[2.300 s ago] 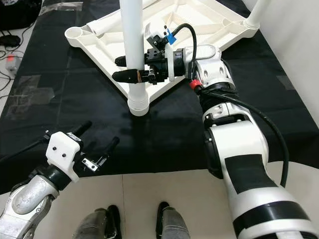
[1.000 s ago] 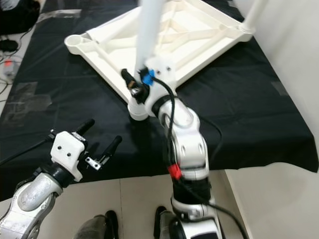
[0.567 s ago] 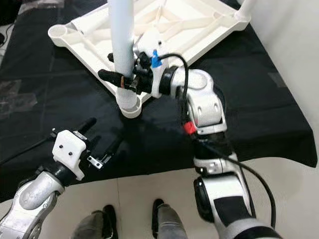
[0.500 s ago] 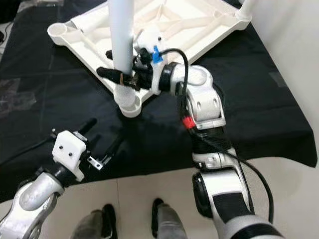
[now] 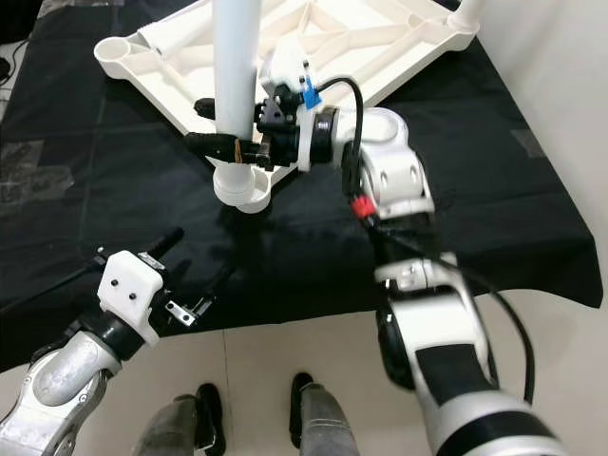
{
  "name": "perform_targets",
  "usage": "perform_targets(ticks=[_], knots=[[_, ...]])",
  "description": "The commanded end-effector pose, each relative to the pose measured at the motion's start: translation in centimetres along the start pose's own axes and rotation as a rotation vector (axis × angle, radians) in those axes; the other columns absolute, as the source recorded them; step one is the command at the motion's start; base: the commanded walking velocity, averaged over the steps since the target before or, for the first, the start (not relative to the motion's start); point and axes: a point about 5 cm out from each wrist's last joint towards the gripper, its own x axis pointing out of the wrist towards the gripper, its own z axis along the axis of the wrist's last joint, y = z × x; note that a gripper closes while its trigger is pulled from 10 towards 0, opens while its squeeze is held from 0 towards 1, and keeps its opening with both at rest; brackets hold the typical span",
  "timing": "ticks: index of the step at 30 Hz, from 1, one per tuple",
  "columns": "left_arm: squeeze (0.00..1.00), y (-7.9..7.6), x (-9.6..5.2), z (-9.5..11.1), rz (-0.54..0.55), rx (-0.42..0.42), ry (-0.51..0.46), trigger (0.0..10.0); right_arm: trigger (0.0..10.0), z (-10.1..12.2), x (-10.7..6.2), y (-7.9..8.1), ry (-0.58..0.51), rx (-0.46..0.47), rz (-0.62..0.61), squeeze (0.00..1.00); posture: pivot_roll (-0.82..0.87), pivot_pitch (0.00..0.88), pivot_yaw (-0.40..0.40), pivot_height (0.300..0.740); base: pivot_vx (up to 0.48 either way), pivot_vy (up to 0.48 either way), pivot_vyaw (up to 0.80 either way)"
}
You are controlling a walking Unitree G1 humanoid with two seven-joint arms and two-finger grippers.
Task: Building children table
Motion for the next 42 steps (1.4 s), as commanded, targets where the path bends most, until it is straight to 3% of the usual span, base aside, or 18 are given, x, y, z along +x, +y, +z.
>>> perform_targets(ticks=[1, 4, 11, 19, 28, 42], knots=[[0.00, -0.3, -0.3, 0.1, -0.009, -0.017, 0.004, 10.0, 10.0, -0.5, -0.4, -0.5, 0.033, 0.016, 0.014, 0.00, 0.04, 0.383, -0.053, 0.740, 0.000, 0.000, 0.00], [0.00, -0.3, -0.3, 0.2, -0.010, -0.017, 0.005, 10.0, 10.0, -0.3, -0.6, -0.7, 0.037, 0.012, 0.035, 0.00, 0.04, 0.383, -0.053, 0.740, 0.000, 0.000, 0.00], [0.00, -0.3, -0.5, 0.4, -0.012, -0.018, 0.006, 10.0, 10.0, 0.0, -0.3, -0.2, 0.051, 0.022, 0.219, 0.00, 0.04, 0.397, -0.050, 0.740, 0.000, 0.000, 0.00], [0.00, -0.2, -0.5, 0.5, -0.014, -0.020, 0.009, 10.0, 10.0, -0.3, -0.4, -0.3, 0.094, 0.016, 0.287, 0.00, 0.04, 0.400, -0.048, 0.740, 0.000, 0.000, 0.00], [0.00, -0.3, -0.5, 0.5, -0.017, -0.020, 0.011, 10.0, 10.0, -1.1, 0.9, 0.0, 0.140, 0.025, 0.280, 0.00, 0.04, 0.399, -0.049, 0.740, 0.000, 0.000, 0.00], [0.00, -0.5, -0.5, 0.5, -0.023, -0.023, 0.011, 10.0, 10.0, -2.7, 1.1, 0.5, 0.196, 0.069, 0.225, 0.00, 0.03, 0.394, -0.047, 0.740, 0.000, 0.000, 0.00]])
